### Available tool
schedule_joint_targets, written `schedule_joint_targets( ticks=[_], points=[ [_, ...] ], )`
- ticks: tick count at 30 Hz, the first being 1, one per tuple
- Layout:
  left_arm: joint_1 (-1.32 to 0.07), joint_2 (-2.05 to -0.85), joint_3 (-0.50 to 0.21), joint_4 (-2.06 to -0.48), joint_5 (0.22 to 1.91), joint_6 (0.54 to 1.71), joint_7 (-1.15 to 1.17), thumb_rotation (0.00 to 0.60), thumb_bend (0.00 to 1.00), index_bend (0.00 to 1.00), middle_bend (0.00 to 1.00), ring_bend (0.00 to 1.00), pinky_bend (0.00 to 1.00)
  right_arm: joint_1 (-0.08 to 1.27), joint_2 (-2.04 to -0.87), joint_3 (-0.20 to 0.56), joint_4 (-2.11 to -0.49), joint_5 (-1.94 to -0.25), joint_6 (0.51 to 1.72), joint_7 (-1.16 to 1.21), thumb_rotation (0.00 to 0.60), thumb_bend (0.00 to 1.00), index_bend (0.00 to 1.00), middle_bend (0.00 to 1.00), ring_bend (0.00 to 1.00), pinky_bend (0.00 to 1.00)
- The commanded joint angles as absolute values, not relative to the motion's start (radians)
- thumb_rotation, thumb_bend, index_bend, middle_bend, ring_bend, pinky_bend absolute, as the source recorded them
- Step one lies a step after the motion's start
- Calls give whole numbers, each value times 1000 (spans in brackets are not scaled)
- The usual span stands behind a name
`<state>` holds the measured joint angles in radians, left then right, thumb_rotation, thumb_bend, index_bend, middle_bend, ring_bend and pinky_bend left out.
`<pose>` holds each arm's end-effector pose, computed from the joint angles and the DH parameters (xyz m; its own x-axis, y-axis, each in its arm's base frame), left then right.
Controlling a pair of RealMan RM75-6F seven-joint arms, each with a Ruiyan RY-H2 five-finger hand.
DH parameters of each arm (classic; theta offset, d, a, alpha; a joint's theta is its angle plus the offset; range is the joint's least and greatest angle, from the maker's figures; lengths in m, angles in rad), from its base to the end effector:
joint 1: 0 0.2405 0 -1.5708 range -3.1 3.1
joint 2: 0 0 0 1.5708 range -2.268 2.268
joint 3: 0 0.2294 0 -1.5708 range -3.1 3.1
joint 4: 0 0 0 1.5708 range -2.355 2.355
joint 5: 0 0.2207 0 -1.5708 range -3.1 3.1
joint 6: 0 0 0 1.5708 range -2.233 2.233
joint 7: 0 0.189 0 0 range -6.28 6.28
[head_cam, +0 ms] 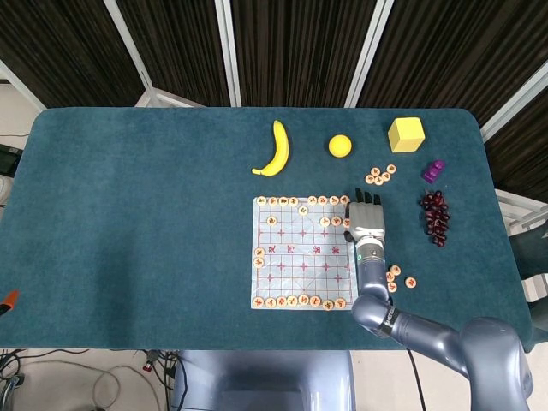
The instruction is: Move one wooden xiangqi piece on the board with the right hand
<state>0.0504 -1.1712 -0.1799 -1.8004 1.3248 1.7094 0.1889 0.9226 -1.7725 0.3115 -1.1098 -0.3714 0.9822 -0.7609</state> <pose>-0.2857 0.2002 0.1786 0.3772 -0.2441 0.8934 0.9054 0.3000 -0.3003 -0.1764 -0.4378 -0.0548 0.4479 -0.3498 0.8228 -0.8478 0.1261 0.5151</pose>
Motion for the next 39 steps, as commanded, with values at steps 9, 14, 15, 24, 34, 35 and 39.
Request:
schedule_joint_targets(
  ticks=[9,14,15,24,34,35,39],
  points=[
    [50,-1169,-184,-1799,1322,1709,185,600,27,8,0,0,64,934,-1797,331,-1070,-375,975,-769,600,374,457,0,0,38],
    [48,-1171,-184,-1798,1322,1707,187,600,27,8,0,0,64,938,-1805,340,-1055,-378,975,-773,600,374,474,0,0,38],
    [48,-1172,-184,-1798,1322,1707,188,600,27,8,0,0,64,938,-1806,341,-1054,-378,974,-773,600,374,477,0,0,38],
    [47,-1174,-183,-1799,1322,1708,194,600,27,9,0,0,64,937,-1812,347,-1042,-374,967,-783,600,374,480,0,0,39],
    [45,-1176,-183,-1799,1321,1706,199,600,27,9,0,0,64,937,-1811,356,-1034,-363,961,-802,600,374,480,0,0,38],
    [45,-1176,-183,-1799,1322,1706,199,600,27,9,0,0,64,936,-1811,357,-1033,-361,958,-803,600,375,480,0,0,38],
    [45,-1176,-184,-1800,1321,1708,200,600,27,9,0,0,64,935,-1812,358,-1029,-358,953,-807,600,375,480,0,0,38]
  ],
)
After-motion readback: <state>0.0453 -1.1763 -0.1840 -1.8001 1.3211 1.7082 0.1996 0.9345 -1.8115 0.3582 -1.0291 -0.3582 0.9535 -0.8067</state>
